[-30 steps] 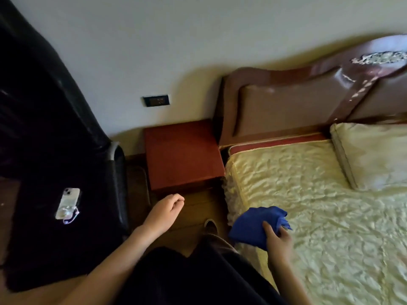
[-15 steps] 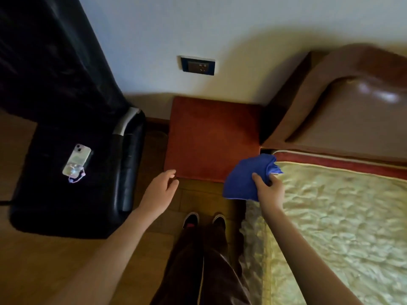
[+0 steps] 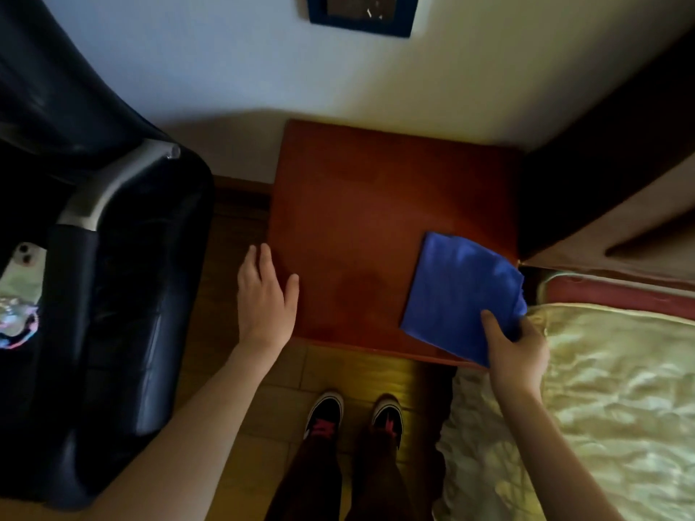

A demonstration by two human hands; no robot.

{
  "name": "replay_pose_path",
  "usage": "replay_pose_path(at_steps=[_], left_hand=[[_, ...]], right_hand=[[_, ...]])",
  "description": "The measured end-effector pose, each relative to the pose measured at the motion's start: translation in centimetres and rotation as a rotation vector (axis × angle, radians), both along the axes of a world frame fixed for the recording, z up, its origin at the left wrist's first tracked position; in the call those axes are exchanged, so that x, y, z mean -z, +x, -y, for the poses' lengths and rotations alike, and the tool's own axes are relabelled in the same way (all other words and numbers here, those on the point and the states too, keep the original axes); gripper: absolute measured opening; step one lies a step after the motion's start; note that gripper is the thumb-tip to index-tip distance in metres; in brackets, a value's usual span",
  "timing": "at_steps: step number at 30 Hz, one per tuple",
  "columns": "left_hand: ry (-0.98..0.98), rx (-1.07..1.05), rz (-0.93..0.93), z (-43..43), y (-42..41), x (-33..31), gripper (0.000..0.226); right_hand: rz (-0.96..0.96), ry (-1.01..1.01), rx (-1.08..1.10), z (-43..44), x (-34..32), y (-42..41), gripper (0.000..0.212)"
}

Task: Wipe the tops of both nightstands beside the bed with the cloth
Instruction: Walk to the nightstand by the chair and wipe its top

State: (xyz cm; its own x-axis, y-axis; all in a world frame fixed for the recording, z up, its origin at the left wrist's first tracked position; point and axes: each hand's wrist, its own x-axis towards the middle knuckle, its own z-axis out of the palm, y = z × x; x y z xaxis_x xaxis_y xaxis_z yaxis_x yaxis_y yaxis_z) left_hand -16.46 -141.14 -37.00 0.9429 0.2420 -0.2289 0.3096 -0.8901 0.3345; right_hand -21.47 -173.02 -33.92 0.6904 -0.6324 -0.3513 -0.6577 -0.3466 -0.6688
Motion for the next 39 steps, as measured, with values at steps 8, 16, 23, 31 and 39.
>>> replay_pose_path(at_steps=[8, 16, 23, 31, 39], left_hand=[[-0.207, -0.074, -0.026, -2.1, 1.4, 2.4, 0.067], [-0.284, -0.103, 0.057, -2.8, 1.3, 4.5, 0.064], [-0.38, -0.185, 0.068, -2.8, 1.2, 3.8, 0.047], [-0.356, -0.225, -0.005, -2.7, 1.3, 3.5, 0.037], [-0.273, -0.155, 0.085, -3.1, 1.0, 4.8, 0.038]], right_hand=[[0.033, -0.606, -0.652, -1.3, 1.6, 1.7, 0.066], [0.009, -0.716, -0.733, -1.8, 6.6, 8.1, 0.067], [0.039, -0.679, -0.711, -4.5, 5.9, 12.3, 0.065], [-0.013, -0.717, -0.675, -0.3, 6.1, 1.9, 0.069], [-0.009, -0.785, -0.599, 0.1, 6.3, 11.3, 0.066]])
